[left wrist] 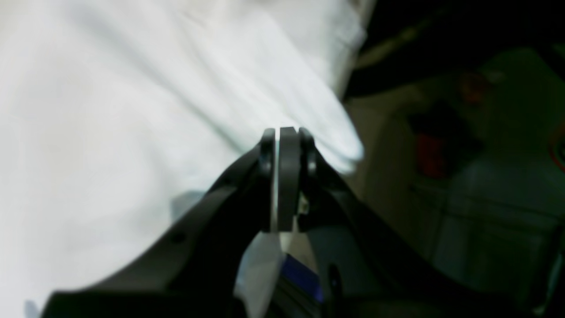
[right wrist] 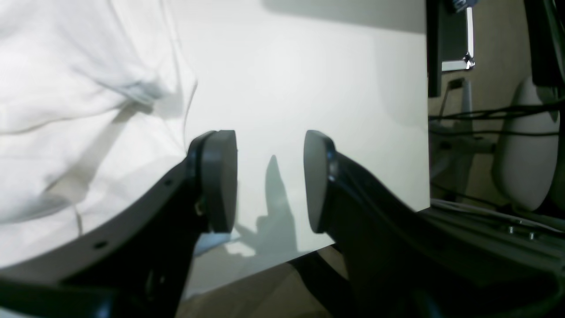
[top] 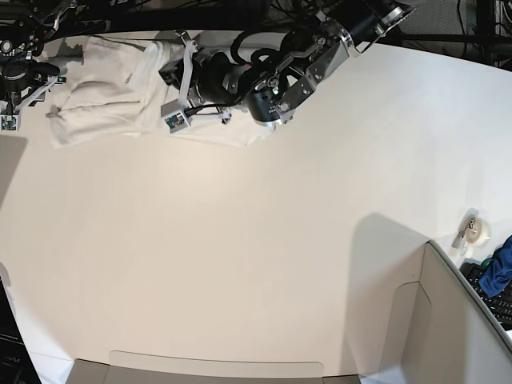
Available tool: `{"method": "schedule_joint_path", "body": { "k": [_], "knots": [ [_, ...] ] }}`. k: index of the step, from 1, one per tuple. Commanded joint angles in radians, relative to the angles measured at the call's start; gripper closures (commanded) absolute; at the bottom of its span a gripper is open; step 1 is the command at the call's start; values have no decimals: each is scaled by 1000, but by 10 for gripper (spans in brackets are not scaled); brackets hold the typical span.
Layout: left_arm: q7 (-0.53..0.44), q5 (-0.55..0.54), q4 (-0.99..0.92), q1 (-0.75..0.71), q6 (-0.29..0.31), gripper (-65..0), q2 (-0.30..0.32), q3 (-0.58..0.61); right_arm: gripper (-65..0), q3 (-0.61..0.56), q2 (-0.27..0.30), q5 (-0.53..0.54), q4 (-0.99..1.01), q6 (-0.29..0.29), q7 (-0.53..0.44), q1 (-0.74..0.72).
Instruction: Layout the t-shirt on the table in an organized manner, then fold the t-shirt properly
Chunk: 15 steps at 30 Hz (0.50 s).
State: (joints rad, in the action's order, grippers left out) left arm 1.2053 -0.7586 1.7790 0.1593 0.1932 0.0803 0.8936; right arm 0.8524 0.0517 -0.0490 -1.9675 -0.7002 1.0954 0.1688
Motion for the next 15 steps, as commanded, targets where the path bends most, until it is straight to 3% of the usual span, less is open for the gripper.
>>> {"method": "schedule_joint_path", "body": {
  "k": [1,4,8,15],
  "knots": [
    [-22,-23,25,7,7,0,-15,0,-252,3,17,1,-16,2,-19,-4],
    [-63,-32,49,9,7,0,-4,0,-252,3,15,7,-16,2,-19,-7],
    [-78,-31,97,9,7,0,75,-1,-251,3,37,27,-14,2,-16,-12],
    [-78,-26,107,1,5,-1,158,-1,-253,9,211,251,96,2,79,-13]
  ]
}}
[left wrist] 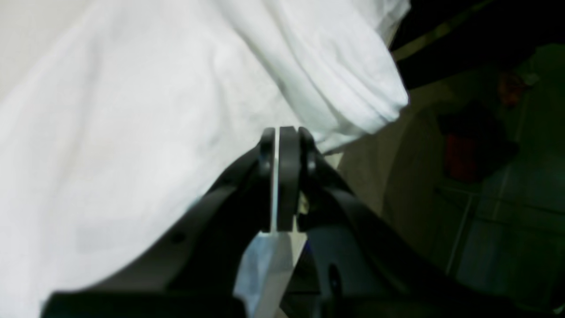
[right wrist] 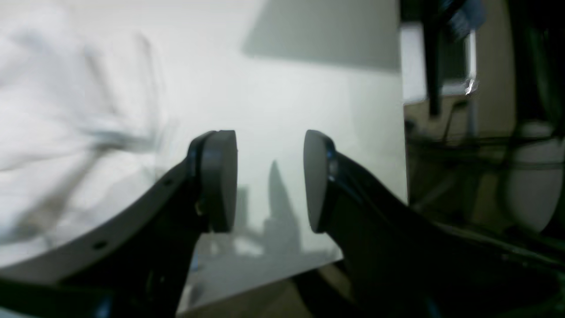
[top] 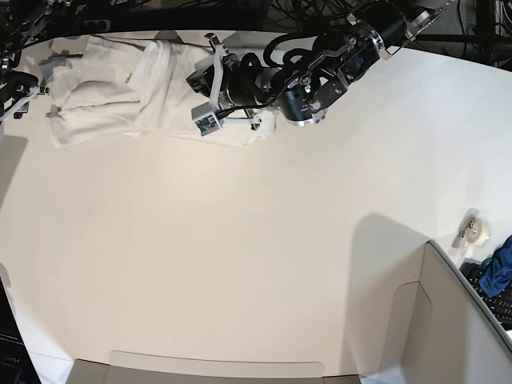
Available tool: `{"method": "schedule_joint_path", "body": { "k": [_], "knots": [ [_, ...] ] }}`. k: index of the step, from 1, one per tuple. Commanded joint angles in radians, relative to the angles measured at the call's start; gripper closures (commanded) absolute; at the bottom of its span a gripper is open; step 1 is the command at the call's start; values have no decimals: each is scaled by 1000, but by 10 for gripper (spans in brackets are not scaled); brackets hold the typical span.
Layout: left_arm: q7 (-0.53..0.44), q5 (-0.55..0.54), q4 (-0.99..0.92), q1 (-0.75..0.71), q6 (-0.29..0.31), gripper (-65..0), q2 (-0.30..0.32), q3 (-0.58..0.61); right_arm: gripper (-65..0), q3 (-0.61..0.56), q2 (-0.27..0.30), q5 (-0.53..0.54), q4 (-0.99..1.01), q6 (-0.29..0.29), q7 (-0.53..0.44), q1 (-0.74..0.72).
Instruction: Layout the t-shirt on the table in an organized manner, then fold the t-shirt properly
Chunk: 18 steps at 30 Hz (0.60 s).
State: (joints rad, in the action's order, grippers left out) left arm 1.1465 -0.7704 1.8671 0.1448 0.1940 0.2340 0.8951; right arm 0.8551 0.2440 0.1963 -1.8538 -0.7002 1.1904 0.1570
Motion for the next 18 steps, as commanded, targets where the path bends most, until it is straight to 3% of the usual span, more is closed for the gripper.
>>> {"method": "schedule_joint_path", "body": {
  "k": [1,5,8,12,18],
  "knots": [
    [-20,-14,19,16,5,-1,12,-3,-259,6,41,53,12,2,-14,-1],
    [-21,-13,16,16,2,-1,34,-3,-352,6,117,285,147,2,-11,13],
    [-21,-13,16,16,2,-1,34,-3,-380,3,154,443,234,2,-11,36],
    [-21,-13,15,16,0,-1,34,-3,-382,3,162,595,311,2,-11,62],
    [-21,-13,15,17,0,-1,34,-8,-382,-17,156,736,352,2,-10,100]
  ]
}}
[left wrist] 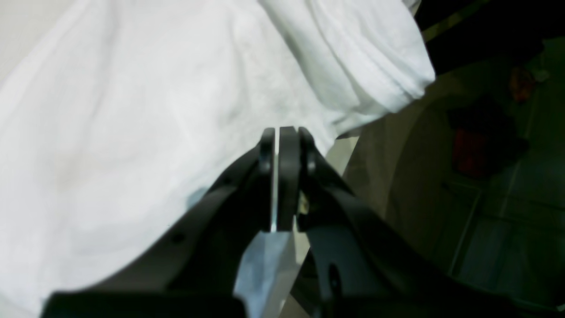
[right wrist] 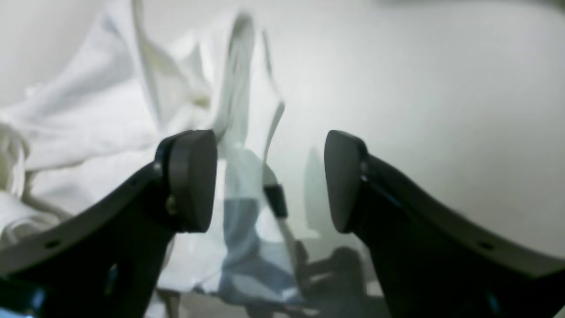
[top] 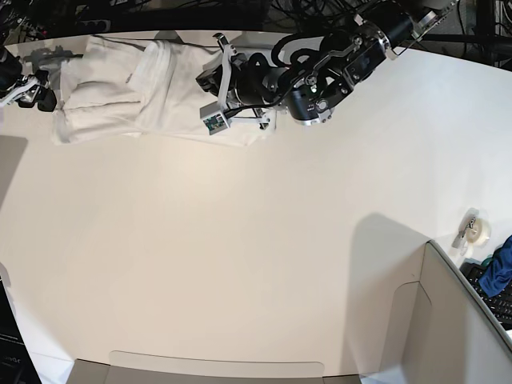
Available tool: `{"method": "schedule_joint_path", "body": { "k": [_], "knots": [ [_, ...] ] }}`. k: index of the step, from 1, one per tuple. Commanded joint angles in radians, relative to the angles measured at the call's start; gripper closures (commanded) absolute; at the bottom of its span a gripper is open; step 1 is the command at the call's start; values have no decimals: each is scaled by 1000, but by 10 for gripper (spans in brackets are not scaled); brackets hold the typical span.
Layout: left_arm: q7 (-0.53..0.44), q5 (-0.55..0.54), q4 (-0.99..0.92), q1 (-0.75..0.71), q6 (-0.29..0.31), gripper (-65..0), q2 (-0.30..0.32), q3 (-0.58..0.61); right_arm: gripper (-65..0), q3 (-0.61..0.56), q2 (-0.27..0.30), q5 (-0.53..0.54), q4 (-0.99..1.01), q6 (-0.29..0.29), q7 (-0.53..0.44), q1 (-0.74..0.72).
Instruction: Layout the t-shirt on the table in an organized manner, then fold the t-shirt properly
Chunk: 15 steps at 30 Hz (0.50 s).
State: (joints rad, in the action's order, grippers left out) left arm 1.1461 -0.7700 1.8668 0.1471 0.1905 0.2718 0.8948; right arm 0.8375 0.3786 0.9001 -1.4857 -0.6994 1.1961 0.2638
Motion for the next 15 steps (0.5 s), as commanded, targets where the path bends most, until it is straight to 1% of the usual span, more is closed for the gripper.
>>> {"method": "schedule_joint_path", "body": {
  "k": [1,7,11,15],
  "knots": [
    [-21,-13,14,12,4,-1,-6,-22,-382,-19,21,47,-13,1,-15,-7],
    [-21,-13,14,10,4,-1,-7,-93,-382,-74,20,116,-11,1,-15,1],
    [-21,-13,14,-8,4,-1,-4,-111,-382,-97,16,119,-5,1,-15,-16],
    [-21,-13,14,-10,4,-1,-4,-119,-381,-105,10,118,73,1,-15,-39]
  ]
}}
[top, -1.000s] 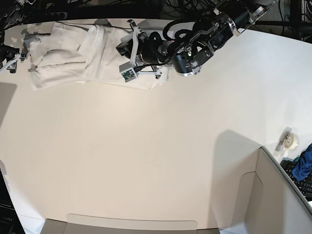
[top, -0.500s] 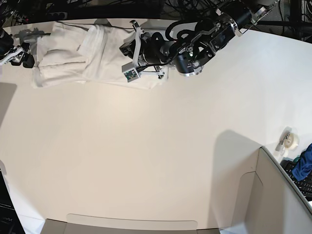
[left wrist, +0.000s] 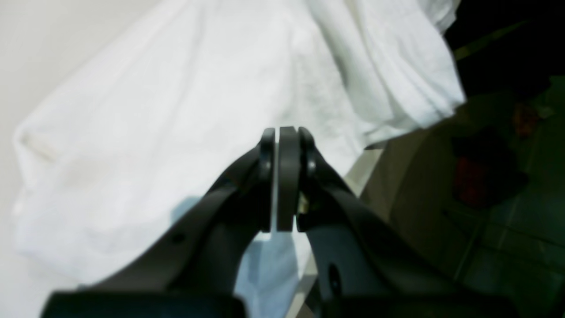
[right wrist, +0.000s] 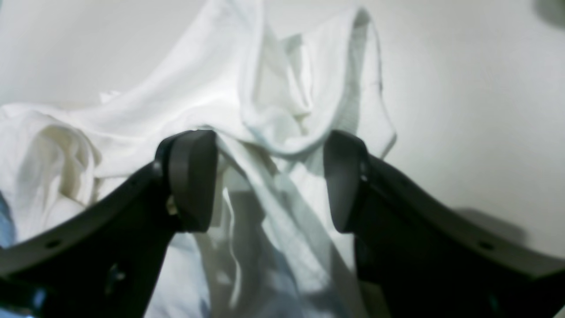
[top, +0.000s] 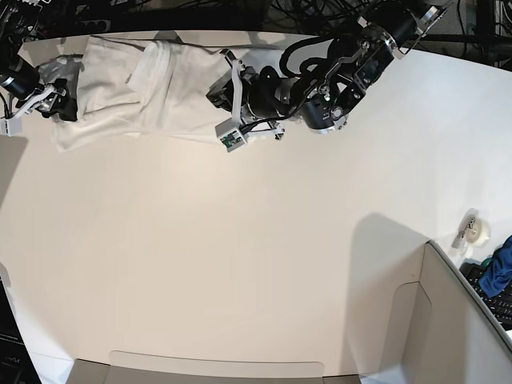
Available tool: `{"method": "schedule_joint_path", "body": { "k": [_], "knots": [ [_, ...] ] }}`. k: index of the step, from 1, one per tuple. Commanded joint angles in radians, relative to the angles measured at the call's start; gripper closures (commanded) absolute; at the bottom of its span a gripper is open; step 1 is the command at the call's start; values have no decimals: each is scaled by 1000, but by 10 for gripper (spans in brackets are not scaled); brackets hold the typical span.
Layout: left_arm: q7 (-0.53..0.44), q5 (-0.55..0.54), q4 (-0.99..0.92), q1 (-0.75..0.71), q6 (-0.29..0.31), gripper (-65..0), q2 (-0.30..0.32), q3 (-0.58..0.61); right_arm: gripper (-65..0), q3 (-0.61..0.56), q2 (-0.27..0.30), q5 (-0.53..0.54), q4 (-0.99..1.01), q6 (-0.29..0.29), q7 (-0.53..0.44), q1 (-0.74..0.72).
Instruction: Layout the t-shirt on the table in an organized manner, then fold the t-shirt properly
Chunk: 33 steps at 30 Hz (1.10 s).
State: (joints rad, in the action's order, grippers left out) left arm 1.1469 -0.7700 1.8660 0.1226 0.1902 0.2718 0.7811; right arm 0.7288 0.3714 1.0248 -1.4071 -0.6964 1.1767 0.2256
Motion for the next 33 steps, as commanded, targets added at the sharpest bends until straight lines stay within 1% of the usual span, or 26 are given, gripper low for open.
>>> {"method": "schedule_joint_path", "body": {
  "k": [1,4,8,10,18,22,23,26,29,33],
  "knots": [
    [-21,-13,14,15,4,-1,-4,-5,-381,4,19,-7,21,-2,4,-7],
    [-21,-13,14,-4,4,-1,-3,-5,-380,5,33,-7,84,-2,-1,-15],
    [-21,-13,13,-4,4,-1,-3,-5,-379,8,47,1,88,-2,-2,-16],
    [-21,-13,1,-4,4,-1,-3,-5,-379,12,47,2,82,-2,-1,-16],
    [-21,-13,-27,-4,4,-1,-3,-5,-379,110,39,-7,28,-2,2,-10],
    [-21,-13,-27,-4,4,-1,-3,-5,-379,116,39,-25,33,-2,2,-10],
    [-21,-13,-27,-4,4,-1,-3,-5,-379,114,34,-36,35,-2,2,-12],
    [-21,-13,-27,-4,4,-1,-3,-5,-379,114,-8,-77,35,-2,2,-13],
    [-21,-13,-27,-4,4,-1,-3,-5,-379,104,-38,-85,35,-2,4,-16],
    [-21,-13,-27,-4,4,-1,-3,-5,-379,67,-48,-82,35,-2,4,-15]
  ]
}}
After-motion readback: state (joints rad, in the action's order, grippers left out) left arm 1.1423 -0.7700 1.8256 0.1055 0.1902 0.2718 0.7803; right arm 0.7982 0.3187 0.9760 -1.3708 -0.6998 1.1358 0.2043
